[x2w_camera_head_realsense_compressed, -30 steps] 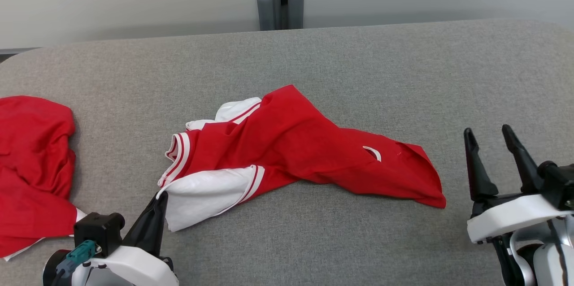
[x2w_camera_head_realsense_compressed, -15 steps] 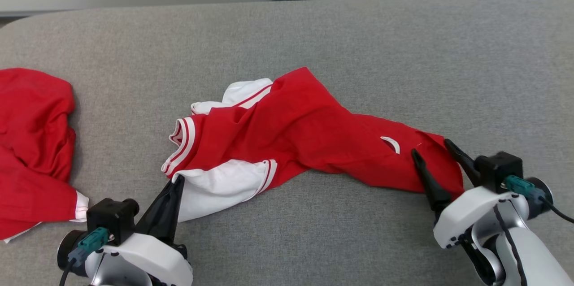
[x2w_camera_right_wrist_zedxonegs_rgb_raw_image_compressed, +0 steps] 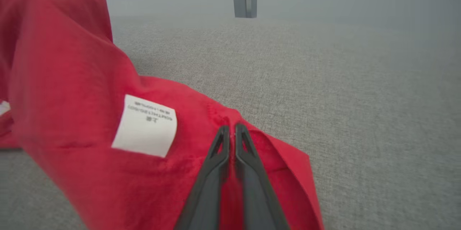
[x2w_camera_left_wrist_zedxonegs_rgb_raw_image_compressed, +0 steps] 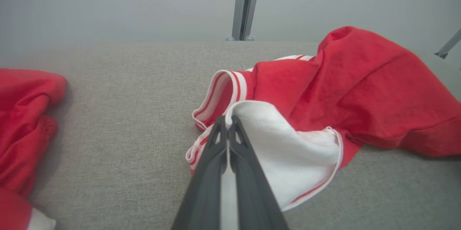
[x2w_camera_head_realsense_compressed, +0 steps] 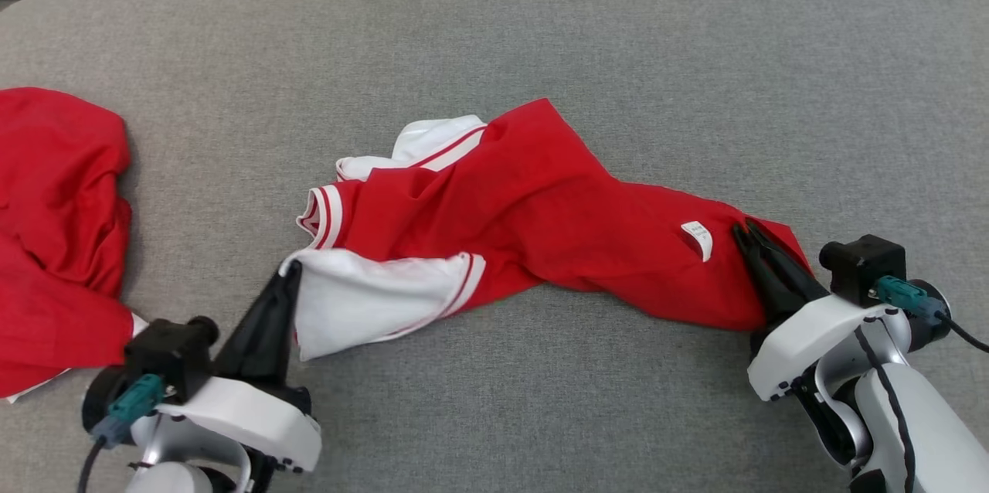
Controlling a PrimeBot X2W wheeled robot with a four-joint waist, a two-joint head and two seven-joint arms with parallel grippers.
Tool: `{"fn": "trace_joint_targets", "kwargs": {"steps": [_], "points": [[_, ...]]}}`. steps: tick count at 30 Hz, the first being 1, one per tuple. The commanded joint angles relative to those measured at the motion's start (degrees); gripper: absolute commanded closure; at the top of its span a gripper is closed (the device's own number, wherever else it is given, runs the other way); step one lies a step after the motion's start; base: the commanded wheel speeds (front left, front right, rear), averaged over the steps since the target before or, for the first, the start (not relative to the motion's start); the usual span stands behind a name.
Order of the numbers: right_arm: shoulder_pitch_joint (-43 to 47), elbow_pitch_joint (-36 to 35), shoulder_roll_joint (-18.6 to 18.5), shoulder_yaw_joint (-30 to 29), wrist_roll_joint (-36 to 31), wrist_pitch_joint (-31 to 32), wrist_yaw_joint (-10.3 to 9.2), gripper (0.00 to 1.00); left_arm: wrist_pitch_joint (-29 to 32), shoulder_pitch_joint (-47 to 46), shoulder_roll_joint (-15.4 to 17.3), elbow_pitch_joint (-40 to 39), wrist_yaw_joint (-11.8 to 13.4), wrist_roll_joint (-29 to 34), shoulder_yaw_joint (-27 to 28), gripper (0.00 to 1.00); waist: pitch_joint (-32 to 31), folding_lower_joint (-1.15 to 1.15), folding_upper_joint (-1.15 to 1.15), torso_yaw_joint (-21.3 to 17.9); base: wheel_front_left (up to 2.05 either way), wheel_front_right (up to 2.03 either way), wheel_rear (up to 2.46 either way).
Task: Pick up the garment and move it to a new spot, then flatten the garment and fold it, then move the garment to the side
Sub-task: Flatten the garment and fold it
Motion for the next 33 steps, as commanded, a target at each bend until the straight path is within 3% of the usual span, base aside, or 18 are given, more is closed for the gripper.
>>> {"fn": "trace_joint_targets", "kwargs": {"steps": [1,14,22,33], "points": [[-0.5,-0.6,0.0,-0.2,0.4,-0.9,0.01,1.00,-0.9,-1.2,0.6,-0.3,0.4,0.2,0.9,1.00,0.0,0.00,0.00,-0.3,0.00,0.00,0.00],[-0.5,-14.6,0.9,-8.7,0.0,-7.7,0.01,1.00,-5.0,-4.1,3.3,-5.5,2.7,2.8,5.6,1.00,-3.9,0.00,0.00,-2.9,0.00,0.00,0.00],[-2.8,-25.8,1.7,-12.8,1.1,-3.9,0.01,1.00,-7.8,-13.4,3.6,-10.3,3.5,5.0,9.3,1.00,-6.1,0.00,0.00,-3.3,0.00,0.00,0.00],[-4.2,-37.1,2.2,-16.1,1.7,2.1,0.01,1.00,-5.2,-24.5,5.9,-16.8,3.5,8.1,10.7,1.00,-6.9,0.00,0.00,-4.3,0.00,0.00,0.00]]}}
